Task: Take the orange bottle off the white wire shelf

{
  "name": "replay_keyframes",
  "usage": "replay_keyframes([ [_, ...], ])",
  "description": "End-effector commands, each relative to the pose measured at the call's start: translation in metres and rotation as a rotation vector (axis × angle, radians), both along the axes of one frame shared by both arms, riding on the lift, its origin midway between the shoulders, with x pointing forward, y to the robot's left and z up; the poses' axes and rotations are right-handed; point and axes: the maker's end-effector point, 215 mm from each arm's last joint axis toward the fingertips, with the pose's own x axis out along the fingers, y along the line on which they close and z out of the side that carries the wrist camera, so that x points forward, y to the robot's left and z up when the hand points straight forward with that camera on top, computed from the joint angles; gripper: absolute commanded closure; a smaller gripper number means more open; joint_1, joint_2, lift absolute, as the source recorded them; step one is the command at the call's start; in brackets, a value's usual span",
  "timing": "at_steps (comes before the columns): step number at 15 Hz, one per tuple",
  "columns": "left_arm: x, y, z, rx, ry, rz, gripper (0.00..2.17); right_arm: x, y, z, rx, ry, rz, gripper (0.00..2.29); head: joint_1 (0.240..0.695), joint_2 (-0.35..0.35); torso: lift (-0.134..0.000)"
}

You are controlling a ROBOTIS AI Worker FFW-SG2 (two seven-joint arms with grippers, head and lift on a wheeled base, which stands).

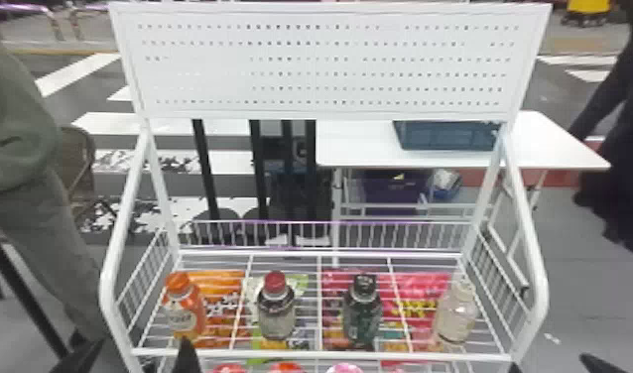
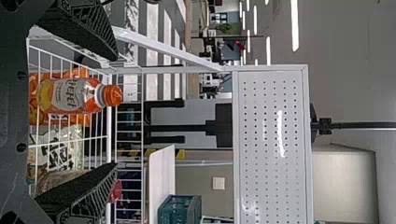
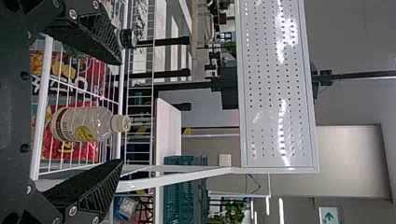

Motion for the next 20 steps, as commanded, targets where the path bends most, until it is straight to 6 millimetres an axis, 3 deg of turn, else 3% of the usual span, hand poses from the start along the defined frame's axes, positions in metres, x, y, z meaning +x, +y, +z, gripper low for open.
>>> replay_keyframes([
  [1, 0.000, 0.001, 0.000, 0.004, 0.001, 0.003, 0.09, 0.000, 0.002, 0.001, 0.007, -0.001, 0.002, 0.15, 0.499, 0.000, 0.000],
  [16, 0.002, 0.004, -0.003, 0.025, 0.004, 0.021, 0.09, 0.002, 0.007, -0.006, 0.026, 0.014, 0.003, 0.15, 0.499, 0.000, 0.000],
  [20, 0.001, 0.006, -0.032, 0.034, 0.048, 0.024, 0.09, 0.002, 0.006, -0.008, 0.031, 0.018, 0.005, 0.15, 0.499, 0.000, 0.000],
])
